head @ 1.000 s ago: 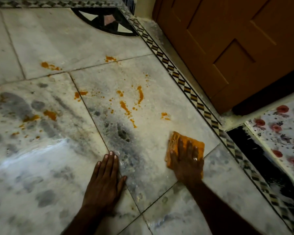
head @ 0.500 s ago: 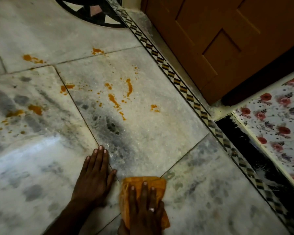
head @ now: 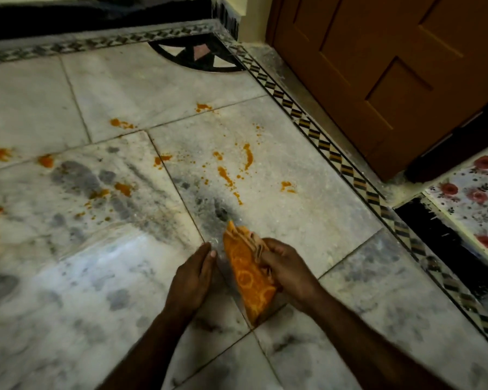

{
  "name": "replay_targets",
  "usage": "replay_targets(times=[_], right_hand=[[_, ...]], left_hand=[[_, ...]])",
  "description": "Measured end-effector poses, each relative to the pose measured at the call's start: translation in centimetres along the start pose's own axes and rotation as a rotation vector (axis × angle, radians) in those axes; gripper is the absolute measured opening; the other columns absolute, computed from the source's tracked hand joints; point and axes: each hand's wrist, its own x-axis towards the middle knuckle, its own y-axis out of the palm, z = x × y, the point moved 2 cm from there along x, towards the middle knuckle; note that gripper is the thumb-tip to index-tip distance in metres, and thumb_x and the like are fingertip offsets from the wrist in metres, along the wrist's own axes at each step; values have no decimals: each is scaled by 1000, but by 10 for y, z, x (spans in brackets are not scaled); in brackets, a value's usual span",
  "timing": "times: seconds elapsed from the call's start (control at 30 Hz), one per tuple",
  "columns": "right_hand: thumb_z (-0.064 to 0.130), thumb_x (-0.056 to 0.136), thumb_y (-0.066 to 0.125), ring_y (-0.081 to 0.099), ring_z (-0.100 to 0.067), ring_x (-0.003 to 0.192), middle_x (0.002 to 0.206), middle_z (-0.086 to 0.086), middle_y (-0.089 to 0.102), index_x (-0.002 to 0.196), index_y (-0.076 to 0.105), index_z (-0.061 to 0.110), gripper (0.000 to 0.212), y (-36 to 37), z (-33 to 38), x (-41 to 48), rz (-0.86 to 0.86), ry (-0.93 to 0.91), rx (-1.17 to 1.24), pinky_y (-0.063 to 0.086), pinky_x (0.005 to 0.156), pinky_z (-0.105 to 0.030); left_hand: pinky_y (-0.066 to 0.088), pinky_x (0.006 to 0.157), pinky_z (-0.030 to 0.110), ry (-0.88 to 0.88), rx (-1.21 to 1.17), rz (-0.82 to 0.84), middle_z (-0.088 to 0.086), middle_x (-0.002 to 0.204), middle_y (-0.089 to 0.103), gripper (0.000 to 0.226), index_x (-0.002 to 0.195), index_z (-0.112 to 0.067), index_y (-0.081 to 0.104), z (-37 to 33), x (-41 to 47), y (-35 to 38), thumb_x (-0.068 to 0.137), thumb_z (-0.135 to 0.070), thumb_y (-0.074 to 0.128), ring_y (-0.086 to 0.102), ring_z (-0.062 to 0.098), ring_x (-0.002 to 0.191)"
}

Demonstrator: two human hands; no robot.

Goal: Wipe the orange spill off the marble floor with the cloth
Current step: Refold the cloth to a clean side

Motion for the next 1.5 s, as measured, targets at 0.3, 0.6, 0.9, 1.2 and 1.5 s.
replay_targets(times=[0.3,0.6,0.9,1.2,1.5], right_hand=[[13,74,68,66,-7,112,125,5,69,134,59,25,61,16,49,11,245,-241,-264,53,95,-27],[21,68,91,63,-4,117,129,5,68,134,61,24,72,3,75,6,167,-299,-479,51,103,-32],[-5,82,73,70,-14,104,118,-2,73,129,62,22,55,-12,107,-5,380,-183,-267,57,89,-31],[2,98,55,67,-23,100,114,-16,71,124,66,18,33,-21,143,-12,307,-227,-296,56,84,-38],[3,100,51,54,-12,57,72,-6,60,110,56,19,19,-41,208,-26,52,-401,-88,41,46,-21]], left_hand=[[60,60,42,-516,-1224,155,15,101,76,64,107,-12,77,-78,3,-5,96,-64,40,75,30,81],[42,105,63,-338,-1546,318,26,142,54,89,141,-4,53,-103,10,-21,88,-75,43,56,44,125],[33,113,66,-290,-1693,431,31,148,45,95,147,-1,42,-117,5,-28,84,-68,62,45,50,135],[28,114,68,-146,-1722,494,30,150,43,100,149,-1,40,-125,-4,-44,86,-78,47,43,49,137],[33,104,73,-205,-1666,483,26,145,52,101,144,-10,51,-116,-12,-63,77,-85,50,51,48,131]])
